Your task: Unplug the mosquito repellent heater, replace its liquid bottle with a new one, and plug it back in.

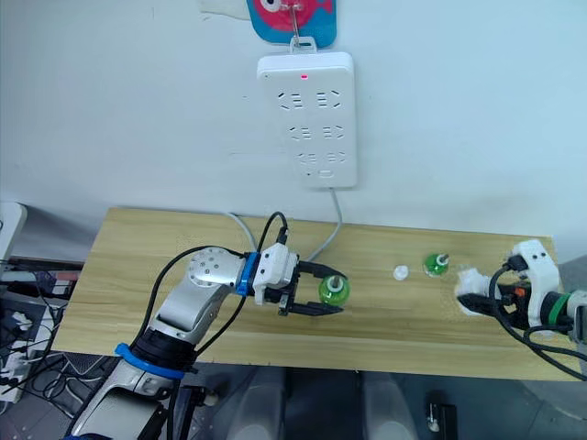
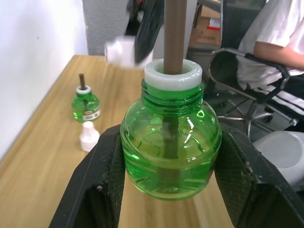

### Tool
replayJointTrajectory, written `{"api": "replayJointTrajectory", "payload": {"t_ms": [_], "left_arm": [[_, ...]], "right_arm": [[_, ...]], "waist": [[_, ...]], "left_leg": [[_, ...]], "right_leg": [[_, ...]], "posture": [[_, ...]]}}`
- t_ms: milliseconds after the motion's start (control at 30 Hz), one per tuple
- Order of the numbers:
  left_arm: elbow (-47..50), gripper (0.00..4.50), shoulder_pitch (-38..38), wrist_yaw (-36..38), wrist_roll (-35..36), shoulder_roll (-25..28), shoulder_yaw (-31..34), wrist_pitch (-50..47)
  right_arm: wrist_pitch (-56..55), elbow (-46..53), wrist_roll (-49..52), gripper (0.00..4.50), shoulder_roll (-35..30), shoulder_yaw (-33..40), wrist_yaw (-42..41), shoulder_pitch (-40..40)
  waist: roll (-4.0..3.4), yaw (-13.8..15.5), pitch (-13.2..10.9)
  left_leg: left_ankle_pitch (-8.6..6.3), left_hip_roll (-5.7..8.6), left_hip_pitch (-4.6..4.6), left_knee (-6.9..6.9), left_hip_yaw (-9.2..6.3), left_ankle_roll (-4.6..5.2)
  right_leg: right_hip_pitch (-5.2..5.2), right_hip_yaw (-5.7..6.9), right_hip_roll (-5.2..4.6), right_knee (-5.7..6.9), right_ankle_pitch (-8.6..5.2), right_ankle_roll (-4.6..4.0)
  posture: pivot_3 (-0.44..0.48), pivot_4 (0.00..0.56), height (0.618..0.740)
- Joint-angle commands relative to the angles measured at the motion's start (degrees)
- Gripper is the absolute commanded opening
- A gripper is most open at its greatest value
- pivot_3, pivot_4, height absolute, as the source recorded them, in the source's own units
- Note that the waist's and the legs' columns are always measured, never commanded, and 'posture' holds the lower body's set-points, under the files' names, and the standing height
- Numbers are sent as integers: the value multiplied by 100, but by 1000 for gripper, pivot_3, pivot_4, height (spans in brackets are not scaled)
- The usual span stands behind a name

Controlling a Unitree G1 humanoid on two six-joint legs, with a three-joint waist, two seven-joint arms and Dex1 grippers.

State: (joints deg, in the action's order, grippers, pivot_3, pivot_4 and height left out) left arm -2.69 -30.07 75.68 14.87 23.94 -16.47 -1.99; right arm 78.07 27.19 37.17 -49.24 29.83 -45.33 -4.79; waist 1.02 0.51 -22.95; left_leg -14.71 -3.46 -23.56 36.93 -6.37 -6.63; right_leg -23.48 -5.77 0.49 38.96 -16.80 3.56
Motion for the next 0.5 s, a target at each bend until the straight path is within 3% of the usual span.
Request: {"api": "replayJointTrajectory", "payload": {"t_ms": [33,233,500], "left_arm": [[68,2260,-46,2,-187,198,-58,74],[-94,2260,-225,86,-416,313,-224,192],[-423,2260,-352,212,-543,322,-323,514]], "right_arm": [[1194,1363,747,2999,830,796,546,-310],[1443,2023,1671,2999,2274,1042,1955,-864],[1443,1808,3339,2999,2251,1029,3035,-1079]], "waist": [[0,-3,1],[-2,7,3],[-3,-13,8]], "left_leg": [[0,0,-1,0,-1,-1],[1,2,-15,1,-3,-2],[2,1,-22,-2,-2,-1]], "right_leg": [[0,2,0,-1,0,0],[-11,7,-3,-5,0,0],[-25,9,-3,2,1,0]], "posture": [[88,388,740],[81,373,740],[79,363,740]]}}
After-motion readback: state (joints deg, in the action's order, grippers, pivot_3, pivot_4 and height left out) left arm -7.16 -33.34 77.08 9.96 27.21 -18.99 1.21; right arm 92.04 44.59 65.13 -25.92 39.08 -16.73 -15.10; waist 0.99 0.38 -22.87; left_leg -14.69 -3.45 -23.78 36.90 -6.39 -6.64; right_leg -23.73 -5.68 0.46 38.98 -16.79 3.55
